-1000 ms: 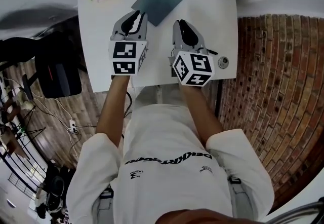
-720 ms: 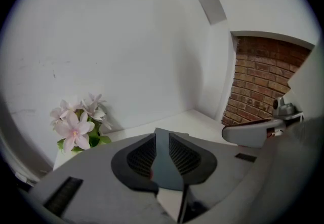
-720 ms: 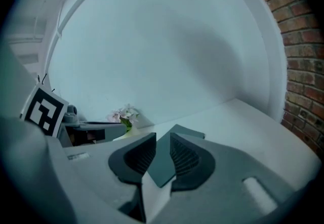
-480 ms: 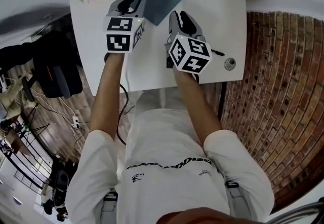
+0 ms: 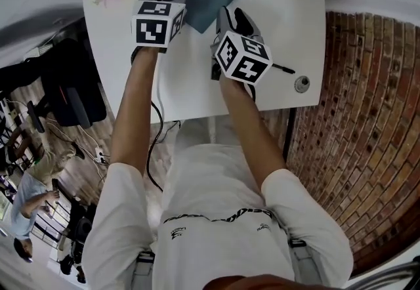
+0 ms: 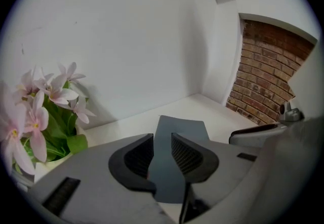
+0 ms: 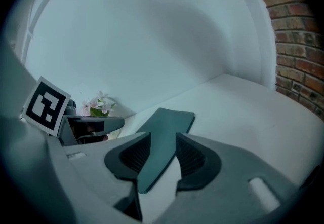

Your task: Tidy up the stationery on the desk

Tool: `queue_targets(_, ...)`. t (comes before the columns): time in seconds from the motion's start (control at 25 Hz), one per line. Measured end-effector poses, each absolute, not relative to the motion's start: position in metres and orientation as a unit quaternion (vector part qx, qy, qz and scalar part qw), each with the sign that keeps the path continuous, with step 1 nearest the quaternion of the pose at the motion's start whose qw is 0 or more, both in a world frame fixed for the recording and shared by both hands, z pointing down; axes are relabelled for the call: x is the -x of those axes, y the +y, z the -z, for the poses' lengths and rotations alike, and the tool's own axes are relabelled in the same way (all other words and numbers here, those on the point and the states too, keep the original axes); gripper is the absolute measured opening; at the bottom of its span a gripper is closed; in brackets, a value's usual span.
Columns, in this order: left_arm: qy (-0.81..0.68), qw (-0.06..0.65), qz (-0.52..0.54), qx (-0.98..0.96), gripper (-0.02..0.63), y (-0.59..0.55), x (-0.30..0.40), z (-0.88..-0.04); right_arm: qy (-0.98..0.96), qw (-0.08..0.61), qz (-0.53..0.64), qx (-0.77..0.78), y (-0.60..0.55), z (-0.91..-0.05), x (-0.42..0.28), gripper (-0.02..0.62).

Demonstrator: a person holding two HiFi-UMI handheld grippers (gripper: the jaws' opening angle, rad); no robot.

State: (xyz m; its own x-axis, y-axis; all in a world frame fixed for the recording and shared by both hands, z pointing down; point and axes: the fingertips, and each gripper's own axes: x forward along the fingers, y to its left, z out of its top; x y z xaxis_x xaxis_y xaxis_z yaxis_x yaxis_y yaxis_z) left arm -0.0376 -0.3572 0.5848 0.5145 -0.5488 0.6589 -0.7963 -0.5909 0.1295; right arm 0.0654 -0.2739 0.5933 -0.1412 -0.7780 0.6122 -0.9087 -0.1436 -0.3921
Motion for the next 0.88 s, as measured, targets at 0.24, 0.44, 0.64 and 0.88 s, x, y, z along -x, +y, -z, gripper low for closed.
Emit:
queue_targets(0.24,-0.382,0.225,-0.315,-0.839,0.109,-0.37,0.035,-0.613,-0.638,0.097,-0.402,-0.65,-0.283,-0.616,-0.064,0.143)
queue_targets(0.44,-0.372,0.239,-0.325,-0.836,0.109,-0.378,0.033,-0.632,-0.626,0.11,-0.418,-0.65,-0.288,-0.635,-0.067,0.143)
queue_targets(0.64,-0.358,0.25,-0.34,-0.833,0.109,-0.385,0.029,-0.645,-0.616,0.113,-0.436,-0.646,-0.293,-0.647,-0.067,0.143)
queue_targets(0.88,-0.345,0.282,-0.343,-0.827,0.109,-0.389,0.026,-0.657,-0.607,0.118,-0.454,-0.642,-0.295,-0.657,-0.064,0.143)
